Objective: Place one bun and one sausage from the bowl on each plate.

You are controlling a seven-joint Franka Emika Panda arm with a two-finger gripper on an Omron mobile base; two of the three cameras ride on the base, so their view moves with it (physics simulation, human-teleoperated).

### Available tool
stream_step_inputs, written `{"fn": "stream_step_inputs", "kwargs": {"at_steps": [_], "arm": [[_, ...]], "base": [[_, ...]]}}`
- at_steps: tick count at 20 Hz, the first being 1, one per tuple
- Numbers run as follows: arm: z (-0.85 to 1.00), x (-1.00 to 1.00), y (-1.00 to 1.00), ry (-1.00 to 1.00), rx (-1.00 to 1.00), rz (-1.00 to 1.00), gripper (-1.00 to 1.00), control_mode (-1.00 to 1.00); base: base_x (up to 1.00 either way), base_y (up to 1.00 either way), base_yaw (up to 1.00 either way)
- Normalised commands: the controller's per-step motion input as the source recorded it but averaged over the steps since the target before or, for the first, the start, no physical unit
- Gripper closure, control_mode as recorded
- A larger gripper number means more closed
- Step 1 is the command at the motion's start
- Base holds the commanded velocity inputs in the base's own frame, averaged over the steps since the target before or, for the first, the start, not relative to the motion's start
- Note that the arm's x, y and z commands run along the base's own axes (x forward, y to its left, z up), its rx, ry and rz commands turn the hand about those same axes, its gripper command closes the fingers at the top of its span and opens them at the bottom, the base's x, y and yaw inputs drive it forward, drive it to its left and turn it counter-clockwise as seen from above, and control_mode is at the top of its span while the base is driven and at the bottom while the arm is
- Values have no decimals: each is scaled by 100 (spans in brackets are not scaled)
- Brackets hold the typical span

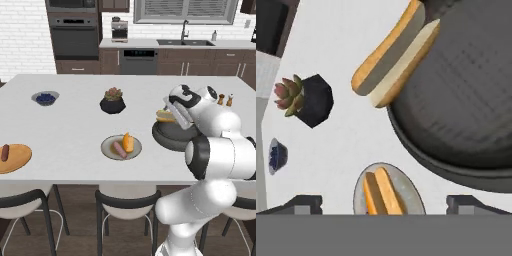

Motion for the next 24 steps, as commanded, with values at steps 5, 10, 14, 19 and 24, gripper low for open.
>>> {"fn": "stream_step_inputs", "kwargs": {"at_steps": [5,10,14,19,24], "arm": [[20,2,-99,2,48,-31,-100,-100],[-13,33,-71,8,12,-32,-100,-100],[-38,49,-23,20,6,-17,-100,-100],[-4,9,0,7,15,0,-100,-100],[-16,55,29,4,1,0,-100,-100]], "base": [[0,0,0],[0,0,0],[0,0,0],[0,0,0],[0,0,0]]}}
